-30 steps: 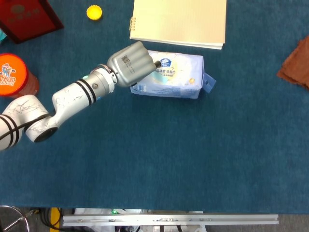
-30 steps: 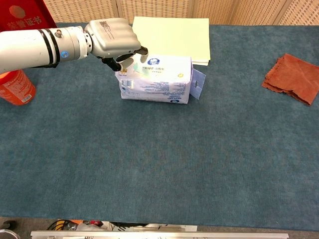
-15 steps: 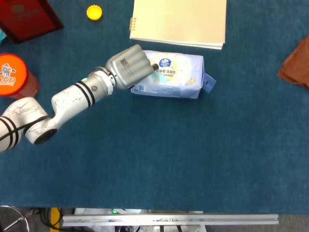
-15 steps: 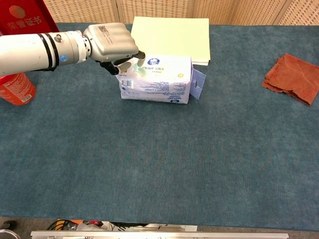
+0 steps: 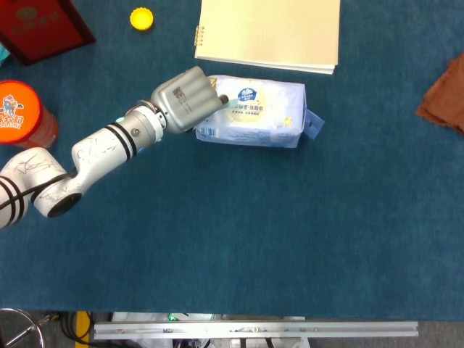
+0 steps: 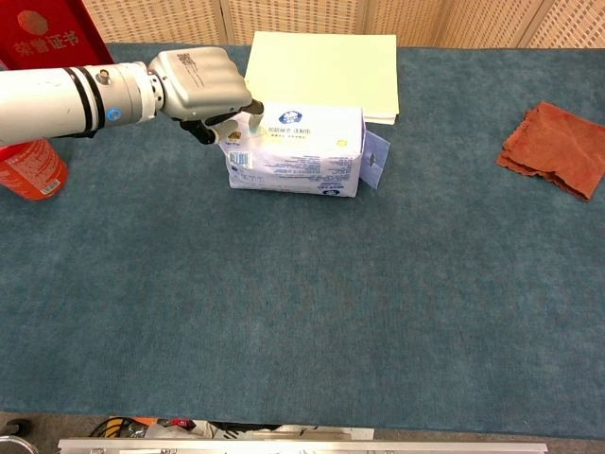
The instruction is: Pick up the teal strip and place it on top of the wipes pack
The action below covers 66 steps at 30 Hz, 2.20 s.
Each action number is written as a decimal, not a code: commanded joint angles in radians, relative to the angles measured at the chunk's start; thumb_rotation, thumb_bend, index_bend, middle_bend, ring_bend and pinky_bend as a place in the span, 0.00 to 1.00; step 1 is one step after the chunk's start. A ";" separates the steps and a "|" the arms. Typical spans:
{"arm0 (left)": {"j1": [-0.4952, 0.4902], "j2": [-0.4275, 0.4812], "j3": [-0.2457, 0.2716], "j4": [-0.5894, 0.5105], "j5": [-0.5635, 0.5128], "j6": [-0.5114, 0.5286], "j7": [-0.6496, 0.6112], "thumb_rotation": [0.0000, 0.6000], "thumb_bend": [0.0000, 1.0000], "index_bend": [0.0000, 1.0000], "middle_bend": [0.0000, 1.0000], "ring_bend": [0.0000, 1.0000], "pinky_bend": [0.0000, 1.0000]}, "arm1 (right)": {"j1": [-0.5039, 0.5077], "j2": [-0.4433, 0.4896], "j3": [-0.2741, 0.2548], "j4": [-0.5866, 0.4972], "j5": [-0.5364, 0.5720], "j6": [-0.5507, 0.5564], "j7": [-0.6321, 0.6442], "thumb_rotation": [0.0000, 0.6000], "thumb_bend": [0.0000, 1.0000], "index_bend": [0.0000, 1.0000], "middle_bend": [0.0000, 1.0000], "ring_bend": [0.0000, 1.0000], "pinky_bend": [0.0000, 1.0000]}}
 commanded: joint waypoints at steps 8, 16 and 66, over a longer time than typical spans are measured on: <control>0.010 0.019 -0.009 -0.027 0.003 0.021 -0.008 0.85 0.65 0.32 0.65 0.66 0.78 | -0.006 0.004 -0.001 -0.005 -0.003 0.008 0.001 1.00 0.26 0.30 0.40 0.45 0.35; 0.014 0.005 -0.001 -0.018 -0.010 0.005 0.020 0.85 0.65 0.33 0.65 0.66 0.78 | -0.008 0.004 -0.002 -0.005 -0.006 0.010 0.003 1.00 0.26 0.31 0.40 0.45 0.35; 0.020 -0.010 -0.026 -0.040 -0.083 0.021 0.106 0.86 0.65 0.32 0.65 0.66 0.77 | -0.021 0.003 0.001 0.011 0.002 0.019 0.028 1.00 0.26 0.31 0.40 0.47 0.35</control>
